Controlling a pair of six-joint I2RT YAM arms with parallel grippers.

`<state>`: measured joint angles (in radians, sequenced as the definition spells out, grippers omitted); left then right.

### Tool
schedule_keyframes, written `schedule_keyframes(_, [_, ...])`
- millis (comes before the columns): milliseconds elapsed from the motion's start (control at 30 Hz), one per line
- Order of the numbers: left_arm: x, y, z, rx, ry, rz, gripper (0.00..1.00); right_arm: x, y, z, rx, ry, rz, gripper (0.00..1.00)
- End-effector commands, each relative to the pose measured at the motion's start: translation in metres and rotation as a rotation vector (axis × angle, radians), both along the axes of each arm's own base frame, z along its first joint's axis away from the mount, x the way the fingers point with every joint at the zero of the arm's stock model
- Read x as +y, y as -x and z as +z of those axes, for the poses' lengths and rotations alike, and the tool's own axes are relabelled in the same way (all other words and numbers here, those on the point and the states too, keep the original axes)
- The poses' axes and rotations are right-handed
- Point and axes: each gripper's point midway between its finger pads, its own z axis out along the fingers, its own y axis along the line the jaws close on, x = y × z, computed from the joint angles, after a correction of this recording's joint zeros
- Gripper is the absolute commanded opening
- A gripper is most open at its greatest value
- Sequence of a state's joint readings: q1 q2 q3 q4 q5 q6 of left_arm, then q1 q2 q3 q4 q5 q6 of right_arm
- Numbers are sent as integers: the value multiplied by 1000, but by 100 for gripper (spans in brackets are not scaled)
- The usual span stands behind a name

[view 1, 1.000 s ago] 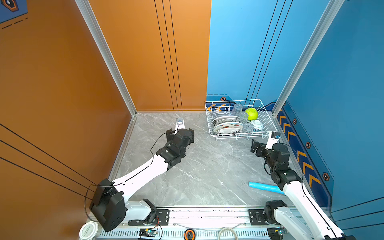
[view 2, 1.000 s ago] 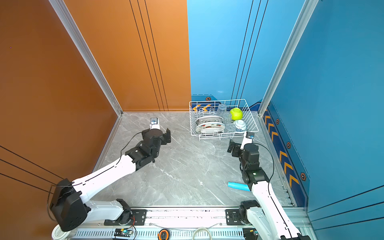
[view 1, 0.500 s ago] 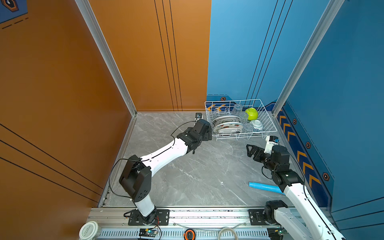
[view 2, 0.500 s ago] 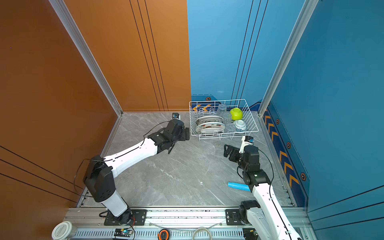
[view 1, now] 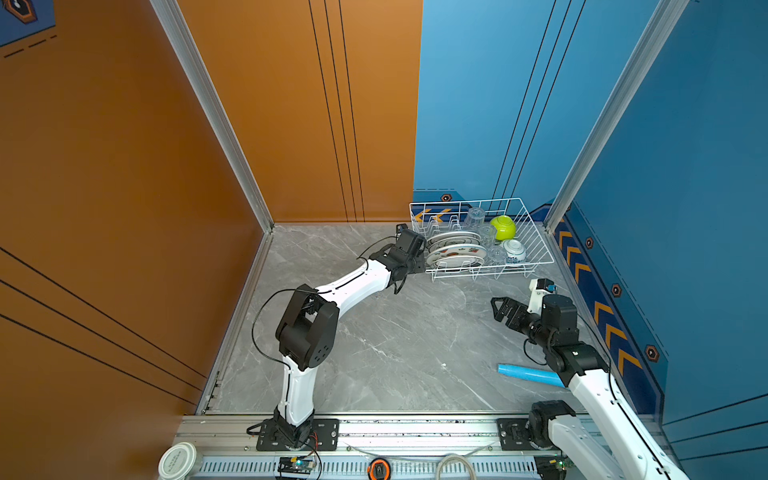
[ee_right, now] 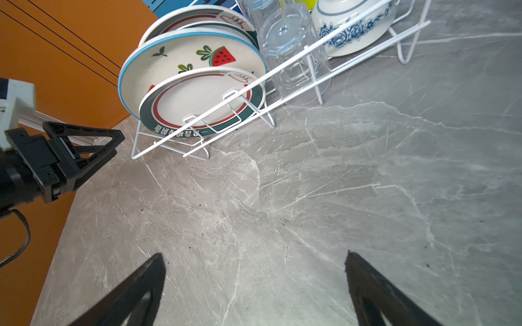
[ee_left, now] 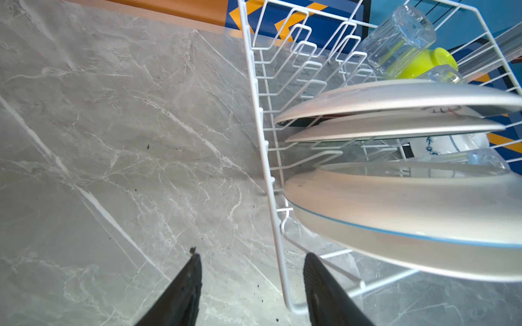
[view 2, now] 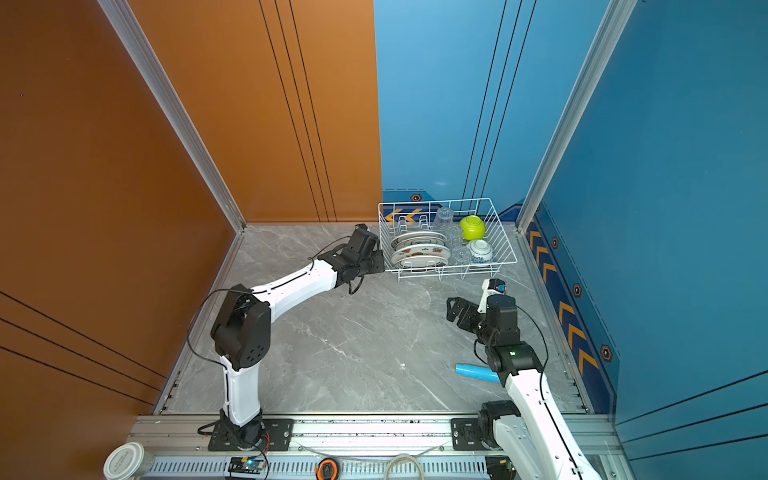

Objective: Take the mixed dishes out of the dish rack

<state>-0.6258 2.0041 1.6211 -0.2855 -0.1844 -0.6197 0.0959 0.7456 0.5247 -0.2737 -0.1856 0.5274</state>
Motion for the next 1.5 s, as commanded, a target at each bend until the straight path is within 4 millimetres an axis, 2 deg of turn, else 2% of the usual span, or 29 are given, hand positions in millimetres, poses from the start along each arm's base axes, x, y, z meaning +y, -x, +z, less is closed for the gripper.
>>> schedule_keyframes(0, [-7, -9, -8, 30, 21, -17, 58, -11, 9, -14, 41, 22, -58, 100])
schedule_keyframes(167, [-9, -18, -32, 88, 9, -35, 56, -17, 15, -10, 32, 47, -77, 100])
schedule_keyframes(267, [-9, -20, -47, 137, -46, -50, 49, -19, 17, -6, 32, 55, -86, 100])
schedule_keyframes(467, [0, -22, -56, 132, -212, -35, 41, -24, 18, -4, 94, 86, -103, 100])
schedule_keyframes(567, [2, -20, -58, 120, -261, -28, 37, -25, 18, -8, 145, 107, -95, 100])
schedule_keyframes(667, [6, -17, -67, 137, -283, -20, 28, -24, 16, -12, 182, 115, -85, 100])
schedule_keyframes(867, [24, -10, -84, 181, -315, 5, 24, -23, 14, -15, 198, 115, -83, 100])
schedule_keyframes(1000, [38, -7, -91, 203, -332, 25, 16, -24, 14, -16, 200, 123, -86, 100])
schedule_keyframes(1267, [56, -2, -98, 234, -380, 31, 13, -26, 13, -16, 213, 130, -92, 100])
schedule_keyframes(1467, [64, 19, -105, 275, -413, -4, 10, -28, 12, -15, 222, 146, -91, 100])
